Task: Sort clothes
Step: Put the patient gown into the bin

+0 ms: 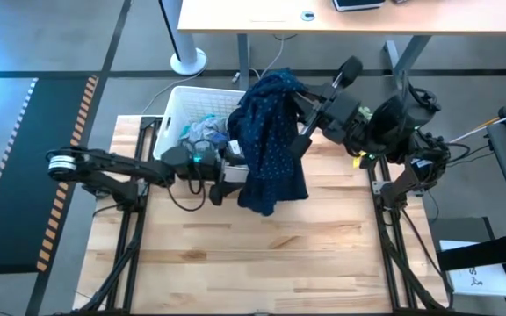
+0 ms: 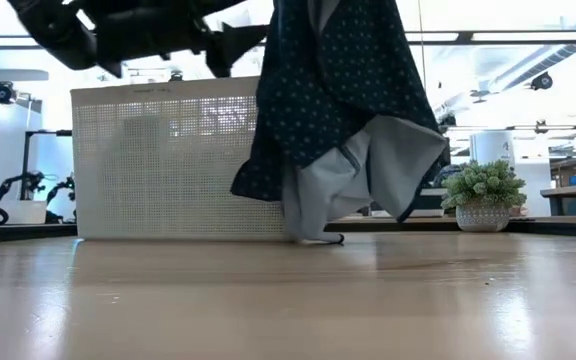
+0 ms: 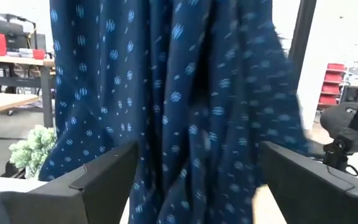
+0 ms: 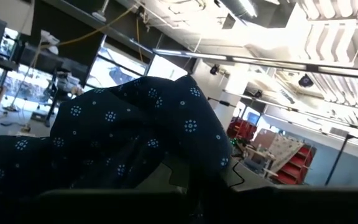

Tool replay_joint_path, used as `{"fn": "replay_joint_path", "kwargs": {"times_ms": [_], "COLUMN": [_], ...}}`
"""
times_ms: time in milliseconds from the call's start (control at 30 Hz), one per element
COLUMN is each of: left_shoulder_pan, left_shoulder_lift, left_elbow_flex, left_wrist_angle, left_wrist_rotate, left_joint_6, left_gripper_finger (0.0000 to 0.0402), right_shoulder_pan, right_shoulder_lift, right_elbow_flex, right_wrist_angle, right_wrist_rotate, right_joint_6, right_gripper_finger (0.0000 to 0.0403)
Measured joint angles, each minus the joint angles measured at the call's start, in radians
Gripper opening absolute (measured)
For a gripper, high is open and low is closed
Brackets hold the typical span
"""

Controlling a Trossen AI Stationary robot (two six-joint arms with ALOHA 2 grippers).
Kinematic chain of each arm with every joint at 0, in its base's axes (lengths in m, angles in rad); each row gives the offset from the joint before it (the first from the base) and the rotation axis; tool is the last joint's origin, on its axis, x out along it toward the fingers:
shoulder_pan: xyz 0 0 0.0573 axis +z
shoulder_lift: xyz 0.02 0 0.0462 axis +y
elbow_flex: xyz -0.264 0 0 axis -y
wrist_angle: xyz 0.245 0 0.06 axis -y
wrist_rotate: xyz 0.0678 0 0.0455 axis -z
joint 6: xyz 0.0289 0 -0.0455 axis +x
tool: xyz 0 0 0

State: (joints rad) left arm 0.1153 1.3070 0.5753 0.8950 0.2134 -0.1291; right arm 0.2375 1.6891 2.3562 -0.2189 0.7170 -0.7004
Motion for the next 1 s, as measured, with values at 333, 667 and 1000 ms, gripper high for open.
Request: {"fn": "replay_joint_path", "kwargs": {"times_ms": [333,667,1000], "left_shoulder_pan": [-0.038,-0.080,-0.088], "left_shoulder_lift": [0.208,0.364,0.233], "left_elbow_flex": [0.217,0.468,0.502], "left_wrist_angle": [0.002,-0.235,-0.390], "left_wrist_rotate": [-0.022,-0.164,-0.227], "left_joint_6": [0.020,0.093,0.226], "left_gripper_finger": [0.0314,0.0203,0.0005], "right_shoulder_pan": [0.002,0.020,0.032], "right_shoulder_lift": [0.001,0.001,-0.008], "right_elbow_flex": [0.000,0.000,0.000], "right_wrist_angle": [0.043,0.047,0.055], "right_wrist_rotate": [-0.046,-0.064,-0.065], "right_joint_6": [0.000,0.000,-0.008], "right_gripper_finger": [0.0000,0.0000,0.0000]}}
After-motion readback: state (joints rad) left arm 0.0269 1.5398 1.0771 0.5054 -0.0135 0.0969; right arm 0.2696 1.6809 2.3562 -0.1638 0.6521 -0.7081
